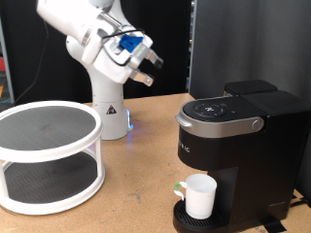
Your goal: Make a cup of coffee with the keurig machine
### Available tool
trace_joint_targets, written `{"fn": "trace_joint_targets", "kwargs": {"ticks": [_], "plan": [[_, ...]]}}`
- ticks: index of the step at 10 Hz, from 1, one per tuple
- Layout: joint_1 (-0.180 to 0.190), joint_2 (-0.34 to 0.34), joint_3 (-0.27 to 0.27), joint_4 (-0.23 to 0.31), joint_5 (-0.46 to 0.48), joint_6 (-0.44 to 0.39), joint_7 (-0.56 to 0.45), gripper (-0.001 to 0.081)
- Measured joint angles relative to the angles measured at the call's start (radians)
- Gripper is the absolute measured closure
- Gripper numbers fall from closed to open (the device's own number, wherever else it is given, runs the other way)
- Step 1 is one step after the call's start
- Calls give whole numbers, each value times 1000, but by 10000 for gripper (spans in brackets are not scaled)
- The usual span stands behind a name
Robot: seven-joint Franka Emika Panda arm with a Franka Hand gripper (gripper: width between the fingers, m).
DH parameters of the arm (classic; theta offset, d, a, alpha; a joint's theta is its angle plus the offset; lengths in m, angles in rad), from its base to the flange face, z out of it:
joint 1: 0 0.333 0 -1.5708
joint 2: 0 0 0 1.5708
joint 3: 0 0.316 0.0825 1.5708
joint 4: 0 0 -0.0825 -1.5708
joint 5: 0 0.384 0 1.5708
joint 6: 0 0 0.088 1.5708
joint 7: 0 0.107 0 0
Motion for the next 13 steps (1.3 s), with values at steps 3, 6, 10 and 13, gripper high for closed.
{"fn": "trace_joint_targets", "kwargs": {"ticks": [3,6,10,13], "plan": [[2,0,117,34,-260,50,-23,6],[-1,7,155,66,-363,19,0,6],[0,15,265,120,-653,3,-10,6],[1,66,334,229,-681,-55,94,6]]}}
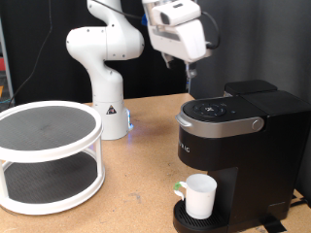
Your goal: Make a cup of coffee with the keurig machine
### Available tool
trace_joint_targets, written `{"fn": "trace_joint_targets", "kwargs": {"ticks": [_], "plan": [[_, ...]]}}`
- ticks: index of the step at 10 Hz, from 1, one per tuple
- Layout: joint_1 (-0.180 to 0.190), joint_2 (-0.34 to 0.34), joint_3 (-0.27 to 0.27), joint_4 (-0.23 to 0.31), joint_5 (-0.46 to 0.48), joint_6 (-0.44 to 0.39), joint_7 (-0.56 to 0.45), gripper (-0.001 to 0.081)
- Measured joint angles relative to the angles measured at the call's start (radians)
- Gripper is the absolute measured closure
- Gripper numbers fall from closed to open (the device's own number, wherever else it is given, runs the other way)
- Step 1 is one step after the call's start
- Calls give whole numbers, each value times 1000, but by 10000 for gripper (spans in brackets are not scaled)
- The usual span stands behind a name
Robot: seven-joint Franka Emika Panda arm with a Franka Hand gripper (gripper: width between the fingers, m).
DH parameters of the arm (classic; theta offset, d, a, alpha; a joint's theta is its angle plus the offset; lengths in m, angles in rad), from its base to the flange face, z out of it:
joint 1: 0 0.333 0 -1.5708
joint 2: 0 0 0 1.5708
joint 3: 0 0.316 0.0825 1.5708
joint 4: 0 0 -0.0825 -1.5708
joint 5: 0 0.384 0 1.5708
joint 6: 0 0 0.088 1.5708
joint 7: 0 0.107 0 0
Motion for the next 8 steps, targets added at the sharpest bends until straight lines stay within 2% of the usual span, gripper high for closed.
{"fn": "trace_joint_targets", "kwargs": {"ticks": [3,6,8], "plan": [[-1,98,19,123,5,-52,98,6],[0,95,28,118,-9,-29,85,6],[-1,110,58,153,-32,-23,158,6]]}}
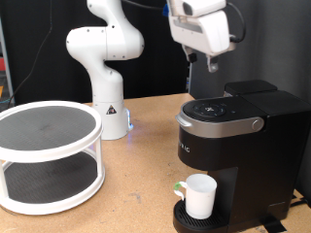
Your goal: Make a cup of coffee with the keurig machine
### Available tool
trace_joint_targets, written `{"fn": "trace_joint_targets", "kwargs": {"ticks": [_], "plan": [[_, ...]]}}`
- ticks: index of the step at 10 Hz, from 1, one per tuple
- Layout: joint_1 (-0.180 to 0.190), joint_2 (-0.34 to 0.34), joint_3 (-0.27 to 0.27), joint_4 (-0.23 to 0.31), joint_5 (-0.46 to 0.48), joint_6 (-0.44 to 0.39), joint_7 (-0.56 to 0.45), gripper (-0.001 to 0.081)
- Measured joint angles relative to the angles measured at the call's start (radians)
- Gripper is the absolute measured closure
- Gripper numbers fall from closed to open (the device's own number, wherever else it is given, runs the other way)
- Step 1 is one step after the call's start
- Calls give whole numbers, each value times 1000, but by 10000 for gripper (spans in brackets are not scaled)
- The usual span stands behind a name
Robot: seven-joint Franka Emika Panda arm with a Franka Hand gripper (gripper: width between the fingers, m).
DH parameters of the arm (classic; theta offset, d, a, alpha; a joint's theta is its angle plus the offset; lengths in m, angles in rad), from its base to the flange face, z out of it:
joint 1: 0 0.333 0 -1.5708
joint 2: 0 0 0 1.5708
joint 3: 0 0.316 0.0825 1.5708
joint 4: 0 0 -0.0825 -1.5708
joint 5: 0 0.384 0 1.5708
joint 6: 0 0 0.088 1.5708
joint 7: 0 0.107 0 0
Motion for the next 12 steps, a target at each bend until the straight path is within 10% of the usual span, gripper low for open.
{"fn": "trace_joint_targets", "kwargs": {"ticks": [6,12], "plan": [[-4,139,49,154,-119,59,159,6],[-5,191,41,181,-156,52,121,6]]}}
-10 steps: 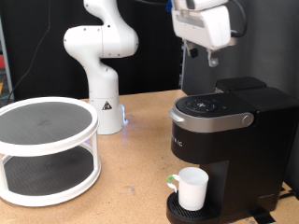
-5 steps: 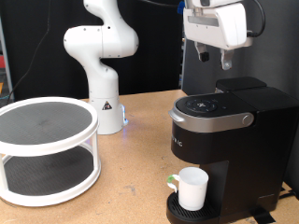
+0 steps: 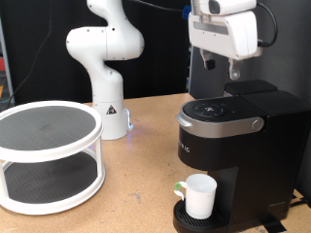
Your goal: Make a cup of coffee with the keurig machine
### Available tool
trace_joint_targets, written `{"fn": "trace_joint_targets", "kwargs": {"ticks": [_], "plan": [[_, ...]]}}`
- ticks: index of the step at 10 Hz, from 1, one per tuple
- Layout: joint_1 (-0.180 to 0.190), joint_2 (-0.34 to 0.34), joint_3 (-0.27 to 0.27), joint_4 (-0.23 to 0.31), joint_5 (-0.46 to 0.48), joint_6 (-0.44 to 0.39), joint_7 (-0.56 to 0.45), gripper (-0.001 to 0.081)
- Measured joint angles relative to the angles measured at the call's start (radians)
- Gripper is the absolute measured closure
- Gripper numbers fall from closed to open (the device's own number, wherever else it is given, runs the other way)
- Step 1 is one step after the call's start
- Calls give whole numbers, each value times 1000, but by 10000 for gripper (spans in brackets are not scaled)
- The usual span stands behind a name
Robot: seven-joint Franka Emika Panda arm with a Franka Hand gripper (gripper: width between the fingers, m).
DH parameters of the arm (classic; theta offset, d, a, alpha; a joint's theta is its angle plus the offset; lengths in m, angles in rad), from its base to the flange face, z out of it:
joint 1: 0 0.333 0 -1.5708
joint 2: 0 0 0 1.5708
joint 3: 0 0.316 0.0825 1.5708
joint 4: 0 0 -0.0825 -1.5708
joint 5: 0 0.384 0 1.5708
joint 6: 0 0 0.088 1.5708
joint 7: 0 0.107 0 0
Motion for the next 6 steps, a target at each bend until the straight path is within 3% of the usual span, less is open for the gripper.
{"fn": "trace_joint_targets", "kwargs": {"ticks": [5,6], "plan": [[-3,16,-2,-20,-13,26,-40,6],[-3,16,-5,-33,-13,42,-57,127]]}}
